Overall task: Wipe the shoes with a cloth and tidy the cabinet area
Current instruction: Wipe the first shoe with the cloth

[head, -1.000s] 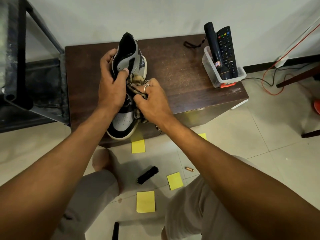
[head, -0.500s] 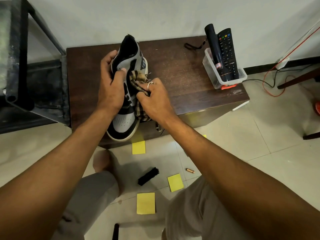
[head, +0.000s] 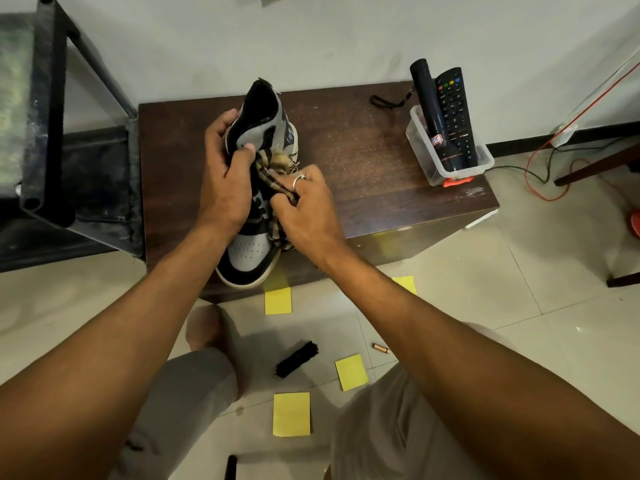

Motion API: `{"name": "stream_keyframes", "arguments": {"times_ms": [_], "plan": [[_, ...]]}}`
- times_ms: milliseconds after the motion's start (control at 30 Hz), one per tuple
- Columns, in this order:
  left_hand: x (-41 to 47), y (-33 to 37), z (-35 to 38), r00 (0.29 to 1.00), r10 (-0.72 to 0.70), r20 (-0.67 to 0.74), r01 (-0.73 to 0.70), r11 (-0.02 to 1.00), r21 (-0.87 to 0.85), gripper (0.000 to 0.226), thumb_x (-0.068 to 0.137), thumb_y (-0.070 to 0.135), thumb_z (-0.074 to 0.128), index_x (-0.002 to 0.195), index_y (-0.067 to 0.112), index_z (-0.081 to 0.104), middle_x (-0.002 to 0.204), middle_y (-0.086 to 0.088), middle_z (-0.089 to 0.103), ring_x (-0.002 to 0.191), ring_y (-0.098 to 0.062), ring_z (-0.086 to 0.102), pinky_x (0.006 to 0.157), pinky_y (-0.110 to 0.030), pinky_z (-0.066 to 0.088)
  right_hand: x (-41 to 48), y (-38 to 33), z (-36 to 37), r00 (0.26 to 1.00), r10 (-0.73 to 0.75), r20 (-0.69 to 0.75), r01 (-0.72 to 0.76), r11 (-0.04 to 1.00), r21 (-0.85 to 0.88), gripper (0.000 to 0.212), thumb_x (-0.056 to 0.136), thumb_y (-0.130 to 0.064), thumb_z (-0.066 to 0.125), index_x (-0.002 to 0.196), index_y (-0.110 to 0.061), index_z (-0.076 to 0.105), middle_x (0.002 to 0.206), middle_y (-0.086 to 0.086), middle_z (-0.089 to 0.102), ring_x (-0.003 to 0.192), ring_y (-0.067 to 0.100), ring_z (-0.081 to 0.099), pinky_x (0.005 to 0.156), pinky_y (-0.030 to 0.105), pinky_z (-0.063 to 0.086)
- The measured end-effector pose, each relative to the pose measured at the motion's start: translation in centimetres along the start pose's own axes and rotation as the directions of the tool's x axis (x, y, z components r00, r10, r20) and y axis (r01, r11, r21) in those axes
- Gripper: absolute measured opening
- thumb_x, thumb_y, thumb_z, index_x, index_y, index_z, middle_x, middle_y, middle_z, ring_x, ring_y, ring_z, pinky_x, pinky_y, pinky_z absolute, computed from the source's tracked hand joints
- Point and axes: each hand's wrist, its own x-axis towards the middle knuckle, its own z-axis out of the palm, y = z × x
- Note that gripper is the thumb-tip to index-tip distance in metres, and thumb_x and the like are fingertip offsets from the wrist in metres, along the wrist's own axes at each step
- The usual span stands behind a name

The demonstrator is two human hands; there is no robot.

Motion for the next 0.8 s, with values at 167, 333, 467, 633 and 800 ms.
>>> {"name": "stream_keyframes", "arguments": {"times_ms": [167, 333, 467, 633, 800], "plan": [[0.1, 0.0, 0.1, 1.000, -0.003, 0.009, 0.003, 1.000, -0.007, 0.042, 0.098, 0.011, 0.048, 0.138, 0.023, 0.043, 0.124, 0.015, 0.056, 0.109, 0.006, 0.059, 0.093, -0.019, 0.048, -0.4, -0.3, -1.2, 0.989, 0.015, 0.147, -0.015, 1.000, 0.000, 0.011, 0.087, -0.015, 0.066, 0.077, -0.017, 0.073, 0.087, -0.014, 0.052, 0.078, 0.002, 0.056, 0.071, 0.019, 0.044], [0.1, -0.2, -0.1, 1.000, -0.012, 0.025, 0.013, 0.999, -0.031, 0.038, 0.100, 0.019, 0.049, 0.138, 0.025, 0.046, 0.127, 0.010, 0.058, 0.114, -0.003, 0.061, 0.097, -0.027, 0.051, 0.4, -0.5, -2.0, 0.996, -0.067, 0.063, 0.066, 0.998, 0.007, 0.036, 0.085, -0.012, 0.066, 0.056, -0.031, 0.053, 0.081, -0.004, 0.052, 0.067, 0.008, 0.052, 0.061, 0.031, 0.043], [0.1, -0.3, -0.2, 1.000, 0.000, 0.023, 0.000, 1.000, -0.017, 0.036, 0.103, 0.036, 0.048, 0.137, 0.026, 0.048, 0.133, 0.002, 0.059, 0.123, -0.013, 0.059, 0.106, -0.039, 0.048, 1.7, -0.6, -0.8, 0.972, -0.156, -0.176, 0.179, 0.976, 0.123, 0.009, 0.093, -0.007, 0.062, 0.092, -0.007, 0.071, 0.107, 0.004, 0.054, 0.082, 0.012, 0.059, 0.070, 0.040, 0.057], [-0.1, -0.1, -0.3, 0.999, 0.034, 0.034, -0.034, 0.999, -0.002, 0.045, 0.107, 0.046, 0.035, 0.142, 0.020, 0.044, 0.133, -0.004, 0.059, 0.124, -0.017, 0.059, 0.108, -0.045, 0.047, 2.1, -0.3, 0.7, 0.985, -0.174, -0.011, 0.174, 0.985, 0.022, 0.028, 0.092, -0.009, 0.062, 0.118, -0.005, 0.072, 0.117, 0.000, 0.049, 0.098, 0.010, 0.058, 0.085, 0.036, 0.057], [0.0, -0.2, -0.1, 0.999, 0.040, 0.031, -0.041, 0.999, 0.023, 0.045, 0.108, 0.045, 0.029, 0.144, 0.022, 0.042, 0.138, -0.004, 0.058, 0.125, -0.016, 0.059, 0.106, -0.045, 0.049, 1.9, -0.4, -0.5, 0.983, -0.149, 0.108, 0.155, 0.987, -0.047, 0.017, 0.087, -0.016, 0.062, 0.095, -0.011, 0.077, 0.102, -0.003, 0.057, 0.088, 0.010, 0.060, 0.082, 0.036, 0.055]]}}
